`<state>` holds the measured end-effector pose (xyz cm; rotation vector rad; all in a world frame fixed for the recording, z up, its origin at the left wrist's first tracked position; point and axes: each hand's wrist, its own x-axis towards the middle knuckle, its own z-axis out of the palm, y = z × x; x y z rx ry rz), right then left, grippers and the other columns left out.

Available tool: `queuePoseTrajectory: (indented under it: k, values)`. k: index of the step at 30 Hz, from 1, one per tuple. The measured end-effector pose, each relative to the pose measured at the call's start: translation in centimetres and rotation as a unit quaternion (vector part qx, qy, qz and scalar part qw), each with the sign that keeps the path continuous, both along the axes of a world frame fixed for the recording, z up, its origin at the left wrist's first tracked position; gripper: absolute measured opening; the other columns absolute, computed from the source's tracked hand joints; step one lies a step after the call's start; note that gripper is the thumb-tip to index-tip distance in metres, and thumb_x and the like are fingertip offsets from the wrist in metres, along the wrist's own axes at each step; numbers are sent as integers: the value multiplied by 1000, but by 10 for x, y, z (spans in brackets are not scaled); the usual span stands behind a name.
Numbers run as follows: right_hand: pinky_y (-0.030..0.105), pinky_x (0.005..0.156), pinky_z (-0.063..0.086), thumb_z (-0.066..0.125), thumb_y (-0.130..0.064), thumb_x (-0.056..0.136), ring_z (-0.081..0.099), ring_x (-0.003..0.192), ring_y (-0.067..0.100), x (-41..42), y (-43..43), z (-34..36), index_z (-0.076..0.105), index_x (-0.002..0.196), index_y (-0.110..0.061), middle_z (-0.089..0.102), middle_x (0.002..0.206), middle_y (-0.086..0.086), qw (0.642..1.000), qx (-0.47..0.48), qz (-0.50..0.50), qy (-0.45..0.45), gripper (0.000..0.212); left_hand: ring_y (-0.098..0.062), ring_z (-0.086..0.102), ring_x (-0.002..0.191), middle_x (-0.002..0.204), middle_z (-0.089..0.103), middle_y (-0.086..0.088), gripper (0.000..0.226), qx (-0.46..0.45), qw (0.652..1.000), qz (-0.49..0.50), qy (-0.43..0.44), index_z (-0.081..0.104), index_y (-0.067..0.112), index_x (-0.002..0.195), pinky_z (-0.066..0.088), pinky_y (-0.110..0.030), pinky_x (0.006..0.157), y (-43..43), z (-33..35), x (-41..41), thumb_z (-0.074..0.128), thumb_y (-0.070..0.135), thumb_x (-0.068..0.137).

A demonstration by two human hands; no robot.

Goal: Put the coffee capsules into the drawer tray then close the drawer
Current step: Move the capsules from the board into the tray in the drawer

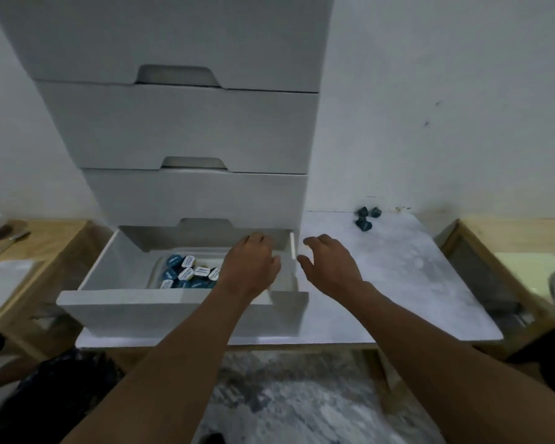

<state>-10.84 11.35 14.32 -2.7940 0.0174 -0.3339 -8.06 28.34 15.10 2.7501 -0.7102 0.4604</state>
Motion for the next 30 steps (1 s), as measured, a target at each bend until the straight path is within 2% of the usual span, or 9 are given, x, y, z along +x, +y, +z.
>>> queuePoseTrajectory:
  k: [4,12,16,20,26,28,30]
  values:
    - [37,90,47,53,-34,93,54,112,28,-30,-56,6,52,127,-13,57,123,10,998,2,-53,-14,41,-32,58,99,109,61,-15,36,7,998,-52,-28,58,4,112,49,-38,81,-58,11,-17,56,28,86]
    - [37,91,48,53,-34,93,55,111,27,-43,-142,7,53,127,-14,58,125,9,991,5,-132,-20,39,-27,56,101,113,59,-10,37,17,993,-108,-34,56,7,116,47,-35,79,-151,15,-6,54,31,88]
    - [36,92,47,53,-33,93,55,112,27,-25,-178,-2,52,128,-13,56,127,9,988,7,-152,-7,40,-29,60,88,101,62,-12,30,23,991,-132,-19,61,4,105,48,-35,67,-186,1,23,60,25,83]
    - [36,92,49,54,-33,93,56,111,26,10,-214,-16,53,128,-15,56,129,9,985,14,-170,13,39,-28,59,83,98,61,-12,27,31,989,-143,-14,62,5,103,48,-34,64,-221,-16,66,61,24,83]
    - [35,92,47,55,-30,92,57,110,26,71,-256,-37,54,127,-15,57,127,8,981,35,-180,56,38,-22,59,61,78,62,-6,16,65,987,-144,24,64,10,83,46,-29,46,-264,-42,134,72,15,70]
    - [34,92,47,55,-30,92,57,110,26,89,-265,-44,54,127,-15,57,127,8,981,47,-177,69,38,-23,60,63,79,62,-7,16,66,987,-140,41,64,9,85,47,-30,48,-276,-50,153,72,13,71]
    - [35,93,48,56,-29,92,57,110,26,105,-271,-53,53,127,-15,56,127,8,981,58,-162,92,38,-26,62,78,94,62,-9,19,71,985,-140,70,63,8,99,51,-34,61,-284,-59,166,64,15,82]
